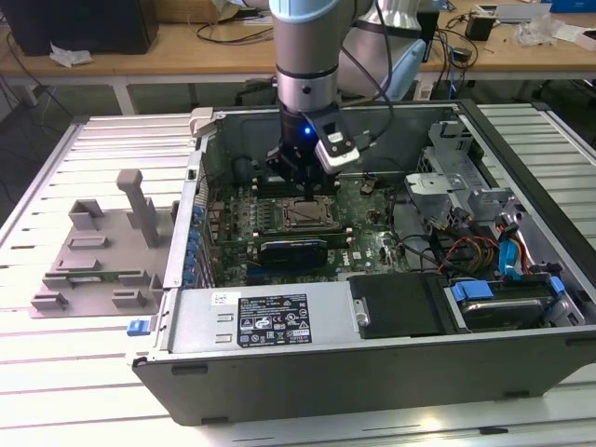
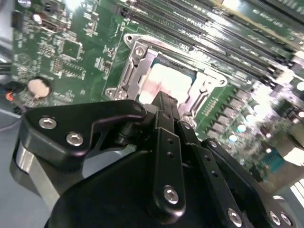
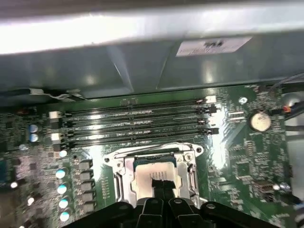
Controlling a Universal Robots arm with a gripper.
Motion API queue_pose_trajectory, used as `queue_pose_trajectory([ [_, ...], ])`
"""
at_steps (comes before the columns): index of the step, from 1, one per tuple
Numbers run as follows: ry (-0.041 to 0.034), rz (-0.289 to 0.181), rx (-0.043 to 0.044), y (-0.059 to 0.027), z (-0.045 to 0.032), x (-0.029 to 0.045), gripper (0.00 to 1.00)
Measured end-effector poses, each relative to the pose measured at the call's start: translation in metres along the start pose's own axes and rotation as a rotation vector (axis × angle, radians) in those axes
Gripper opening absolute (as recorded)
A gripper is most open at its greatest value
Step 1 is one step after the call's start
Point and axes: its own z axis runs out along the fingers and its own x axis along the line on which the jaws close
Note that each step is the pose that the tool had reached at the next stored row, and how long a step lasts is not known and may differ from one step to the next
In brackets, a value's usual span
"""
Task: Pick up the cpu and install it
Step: 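Install the first cpu locking lever, then install the second cpu locking lever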
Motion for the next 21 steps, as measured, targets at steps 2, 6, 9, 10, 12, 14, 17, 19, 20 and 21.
queue_pose_trajectory([
  [2, -0.0002, 0.000, 0.0019, 0.0002, -0.0073, -0.0003, 0.11],
  [6, -0.0007, 0.000, 0.0072, 0.0003, -0.0114, -0.0004, 0.11],
  [9, -0.0007, 0.000, 0.0076, 0.0003, -0.0114, -0.0004, 0.11],
  [10, -0.0008, 0.000, 0.0076, 0.0003, -0.0114, -0.0004, 0.11],
  [12, -0.0007, 0.000, 0.0077, 0.0003, -0.0114, -0.0004, 0.11],
  [14, -0.0007, 0.000, 0.0080, 0.0003, -0.0114, -0.0004, 0.11],
  [17, -0.0008, 0.000, 0.0082, 0.0004, -0.0114, -0.0004, 0.11],
  [19, -0.0009, 0.000, 0.0082, -0.0004, -0.0113, -0.0005, 0.11],
  [20, -0.0007, 0.000, 0.0082, -0.0051, -0.0115, -0.0009, 0.11],
  [21, -0.0008, 0.000, 0.0083, -0.0113, -0.0117, -0.0016, 0.11],
])
